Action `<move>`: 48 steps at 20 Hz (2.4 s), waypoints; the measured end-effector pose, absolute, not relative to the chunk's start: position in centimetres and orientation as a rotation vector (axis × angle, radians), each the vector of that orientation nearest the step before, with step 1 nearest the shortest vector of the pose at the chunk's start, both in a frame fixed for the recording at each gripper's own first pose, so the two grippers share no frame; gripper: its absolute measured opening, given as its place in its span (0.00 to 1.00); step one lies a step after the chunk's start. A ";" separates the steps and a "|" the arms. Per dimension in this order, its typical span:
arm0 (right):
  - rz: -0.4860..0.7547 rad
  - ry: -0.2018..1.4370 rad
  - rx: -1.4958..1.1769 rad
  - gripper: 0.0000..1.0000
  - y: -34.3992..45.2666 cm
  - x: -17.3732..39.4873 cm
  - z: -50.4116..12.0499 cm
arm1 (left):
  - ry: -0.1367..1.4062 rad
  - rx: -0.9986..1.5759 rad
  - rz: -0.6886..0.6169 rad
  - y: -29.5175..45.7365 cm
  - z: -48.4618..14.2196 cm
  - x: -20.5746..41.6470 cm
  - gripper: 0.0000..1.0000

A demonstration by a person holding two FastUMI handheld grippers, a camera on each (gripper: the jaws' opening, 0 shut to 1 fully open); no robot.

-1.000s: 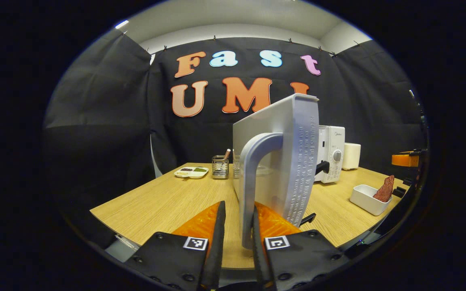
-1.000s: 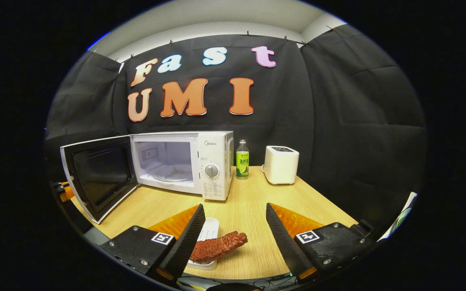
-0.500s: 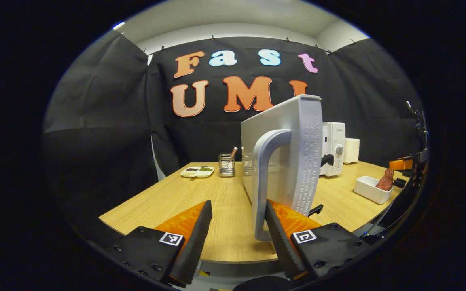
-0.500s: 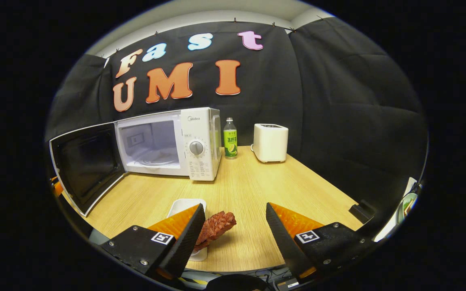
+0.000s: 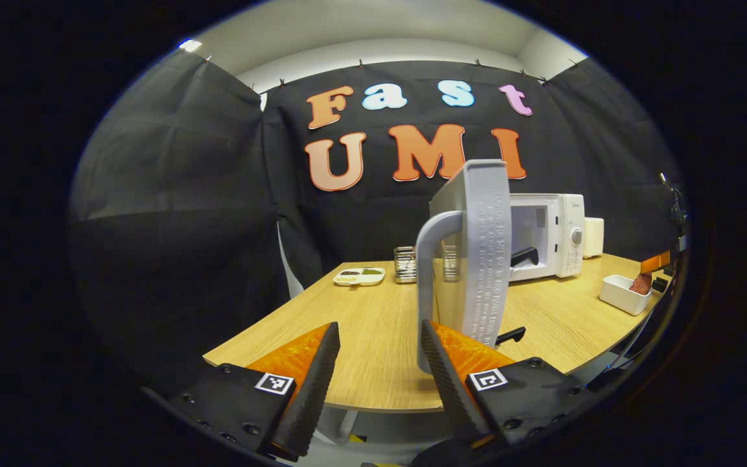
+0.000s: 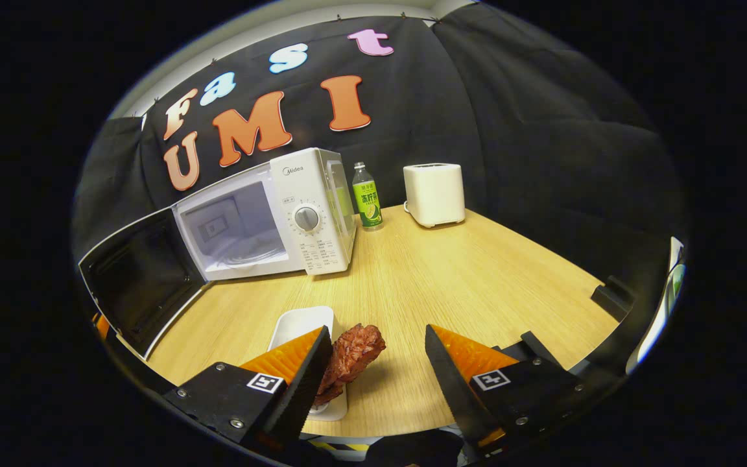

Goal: Open the microwave oven with the left hand, put the food in, and close the microwave oven.

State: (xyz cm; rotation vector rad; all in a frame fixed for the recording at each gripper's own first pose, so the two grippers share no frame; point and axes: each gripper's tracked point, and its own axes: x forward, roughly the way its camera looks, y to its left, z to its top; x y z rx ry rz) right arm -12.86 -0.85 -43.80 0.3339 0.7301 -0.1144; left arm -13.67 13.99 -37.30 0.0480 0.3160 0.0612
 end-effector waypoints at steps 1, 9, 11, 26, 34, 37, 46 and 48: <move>-0.116 0.737 0.377 0.88 -0.6 -12.8 -44.0 | 0.310 0.032 0.081 14.9 -37.2 -13.5 0.83; -0.101 0.750 0.687 0.33 1.2 -12.5 -44.5 | 0.288 -0.019 0.141 17.2 -36.9 -12.0 0.75; -0.096 0.735 0.730 0.24 1.4 -12.3 -44.1 | 0.286 -0.016 0.136 17.0 -37.0 -11.5 0.75; -0.032 0.575 0.414 0.13 4.0 -8.4 -36.5 | 0.287 0.048 0.156 17.5 -36.0 -9.2 0.86; 0.010 0.461 0.350 0.13 8.5 -2.7 -32.0 | 0.312 0.084 0.134 17.5 -37.0 -8.9 0.91; 0.031 0.413 0.351 0.13 10.9 0.1 -30.6 | 0.294 0.103 0.124 17.4 -36.4 -8.4 0.91; 0.083 0.372 0.433 0.13 19.6 8.4 -32.1 | 0.281 0.085 0.110 17.5 -36.5 -7.2 0.94; 0.075 0.358 0.457 0.13 20.9 10.1 -33.2 | 0.293 0.077 0.114 18.0 -37.2 -7.0 0.93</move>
